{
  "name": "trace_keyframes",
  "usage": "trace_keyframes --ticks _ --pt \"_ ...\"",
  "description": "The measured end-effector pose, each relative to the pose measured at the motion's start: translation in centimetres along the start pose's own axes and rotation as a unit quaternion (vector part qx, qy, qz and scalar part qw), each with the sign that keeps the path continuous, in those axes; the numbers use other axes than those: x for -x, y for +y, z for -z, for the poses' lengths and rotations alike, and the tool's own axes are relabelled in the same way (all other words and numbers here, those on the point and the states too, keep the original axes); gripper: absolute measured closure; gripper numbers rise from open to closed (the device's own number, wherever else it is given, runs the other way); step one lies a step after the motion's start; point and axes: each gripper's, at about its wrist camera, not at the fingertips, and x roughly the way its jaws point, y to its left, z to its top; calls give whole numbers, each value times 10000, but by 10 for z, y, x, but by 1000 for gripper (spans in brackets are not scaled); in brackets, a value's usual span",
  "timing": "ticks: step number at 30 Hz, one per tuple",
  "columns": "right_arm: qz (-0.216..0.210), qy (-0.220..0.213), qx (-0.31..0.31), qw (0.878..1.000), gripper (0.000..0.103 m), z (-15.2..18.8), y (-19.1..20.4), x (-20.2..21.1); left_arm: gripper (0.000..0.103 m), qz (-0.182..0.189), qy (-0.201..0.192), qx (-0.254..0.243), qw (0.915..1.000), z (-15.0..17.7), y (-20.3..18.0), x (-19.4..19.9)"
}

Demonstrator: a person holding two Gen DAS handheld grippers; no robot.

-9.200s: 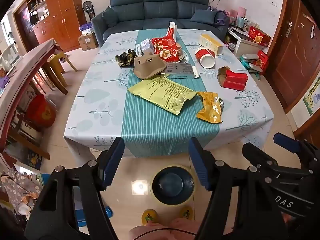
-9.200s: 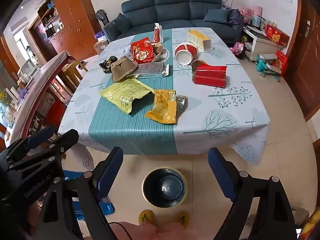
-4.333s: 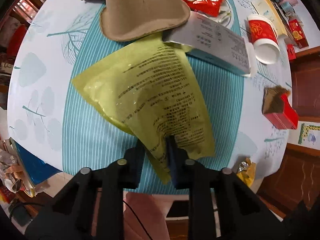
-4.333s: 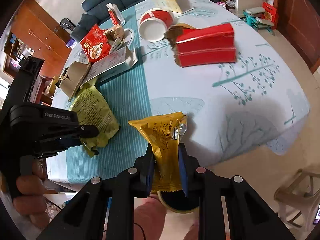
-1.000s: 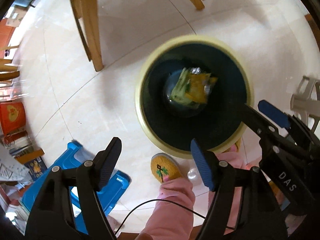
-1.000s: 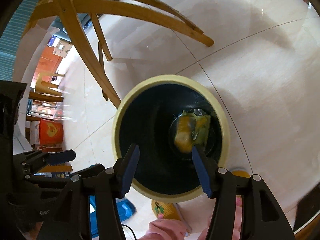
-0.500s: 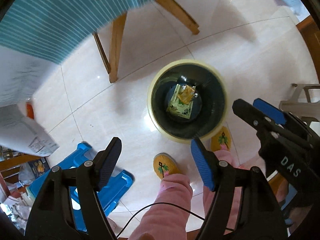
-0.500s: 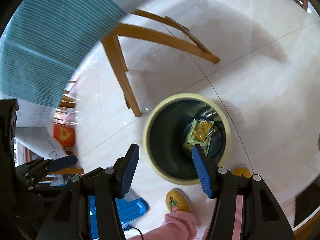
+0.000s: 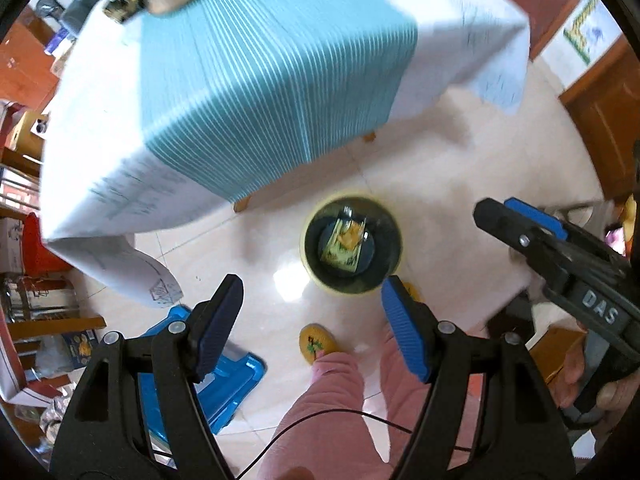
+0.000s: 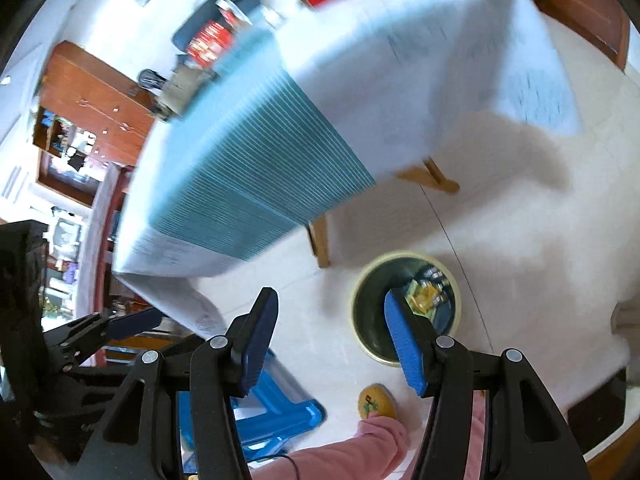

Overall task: Collect trash
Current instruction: 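Raise both tools from the bin back toward the table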

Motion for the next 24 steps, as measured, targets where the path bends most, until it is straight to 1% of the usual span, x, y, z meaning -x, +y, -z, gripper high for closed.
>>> trace_keyframes --ticks 3,5,9,12,14,19,24 --pt "-106 -124 198 9997 46 -17 22 31 34 85 -189 208 9996 -10 7 27" --pt "-208 -192 332 9990 46 -29 36 51 34 94 -384 344 9986 -18 12 48" --pt "-432 -273 637 9967 46 -51 58 83 34 -12 -784 581 9952 -36 15 96" --pt "-553 -326 943 9935 46 -69 71 103 34 -115 -1158 765 9903 -52 20 128" --pt "-602 -350 1105 9914 46 -81 74 113 34 -187 -1326 905 9869 -60 21 142" --pt "-783 -451 1449 9853 46 -120 85 129 34 -289 -1597 1370 9772 -78 27 166" --pt "-889 -516 1790 9785 46 -163 95 133 34 -439 -1796 1787 9664 -93 35 181"
